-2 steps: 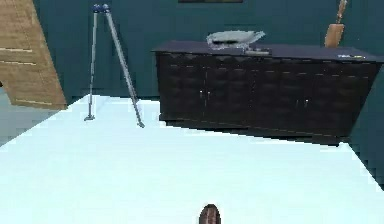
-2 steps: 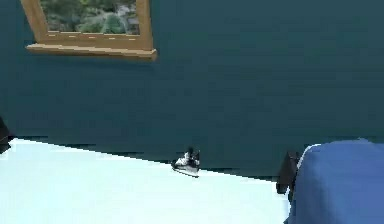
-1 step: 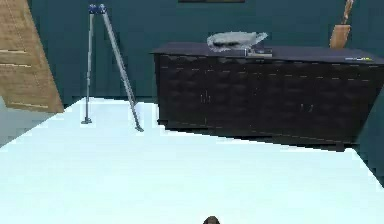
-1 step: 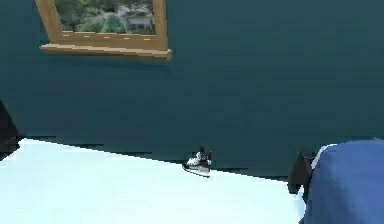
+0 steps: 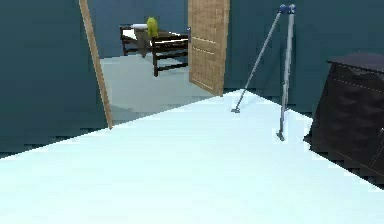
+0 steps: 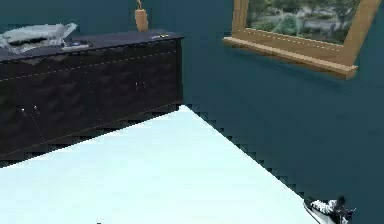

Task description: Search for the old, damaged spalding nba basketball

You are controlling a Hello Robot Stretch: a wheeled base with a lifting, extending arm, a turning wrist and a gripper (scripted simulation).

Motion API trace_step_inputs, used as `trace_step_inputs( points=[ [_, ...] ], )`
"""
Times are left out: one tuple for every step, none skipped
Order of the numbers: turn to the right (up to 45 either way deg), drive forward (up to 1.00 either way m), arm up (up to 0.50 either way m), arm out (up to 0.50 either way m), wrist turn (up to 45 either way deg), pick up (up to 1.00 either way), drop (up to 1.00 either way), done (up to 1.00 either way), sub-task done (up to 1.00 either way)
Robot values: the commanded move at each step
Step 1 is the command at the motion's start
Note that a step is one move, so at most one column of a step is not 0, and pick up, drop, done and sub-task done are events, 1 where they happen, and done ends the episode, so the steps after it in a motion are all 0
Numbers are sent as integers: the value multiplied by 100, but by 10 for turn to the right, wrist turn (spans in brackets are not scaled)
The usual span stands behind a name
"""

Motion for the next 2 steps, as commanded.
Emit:
trace_step_inputs(
  points=[
    [-120, 0, 0, 0, 0, 0, 0, 0, 0],
    [0, 45, 0, 0, 0, 0, 0, 0, 0]
  ],
)
